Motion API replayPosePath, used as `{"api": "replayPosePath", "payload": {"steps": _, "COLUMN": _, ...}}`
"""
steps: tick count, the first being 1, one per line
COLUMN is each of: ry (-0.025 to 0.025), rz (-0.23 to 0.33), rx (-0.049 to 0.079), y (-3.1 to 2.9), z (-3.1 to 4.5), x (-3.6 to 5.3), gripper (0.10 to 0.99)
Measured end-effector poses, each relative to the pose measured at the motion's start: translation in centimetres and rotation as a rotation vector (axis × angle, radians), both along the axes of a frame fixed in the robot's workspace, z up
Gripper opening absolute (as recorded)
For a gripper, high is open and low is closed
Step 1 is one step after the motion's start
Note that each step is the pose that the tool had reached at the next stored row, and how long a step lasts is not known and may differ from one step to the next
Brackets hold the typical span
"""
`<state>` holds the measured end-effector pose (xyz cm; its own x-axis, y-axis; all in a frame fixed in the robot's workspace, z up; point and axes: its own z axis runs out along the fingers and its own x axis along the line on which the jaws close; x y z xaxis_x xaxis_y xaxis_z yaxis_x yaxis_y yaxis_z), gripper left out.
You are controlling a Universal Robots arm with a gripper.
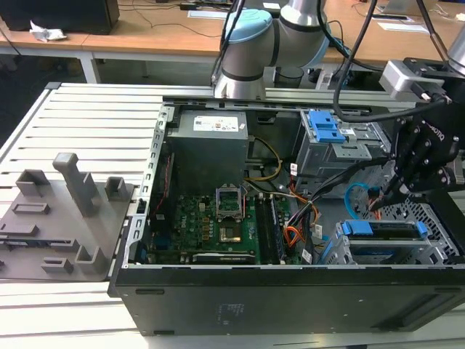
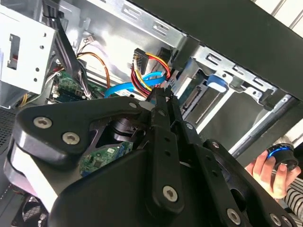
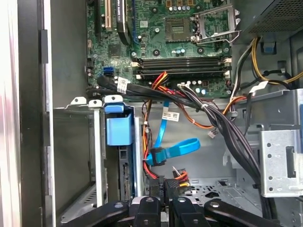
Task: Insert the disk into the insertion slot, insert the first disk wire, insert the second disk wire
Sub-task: 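Insert the first disk wire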
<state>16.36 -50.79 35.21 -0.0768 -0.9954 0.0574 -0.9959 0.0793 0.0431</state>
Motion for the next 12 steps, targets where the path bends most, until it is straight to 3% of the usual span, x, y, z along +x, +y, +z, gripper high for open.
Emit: {"api": "replayPosePath", "payload": {"steps": 12, "ry": 0.0000, "rz": 0.000, "rx": 0.000, "y": -1.63, "z": 0.00, "x": 0.00, "gripper": 0.165}}
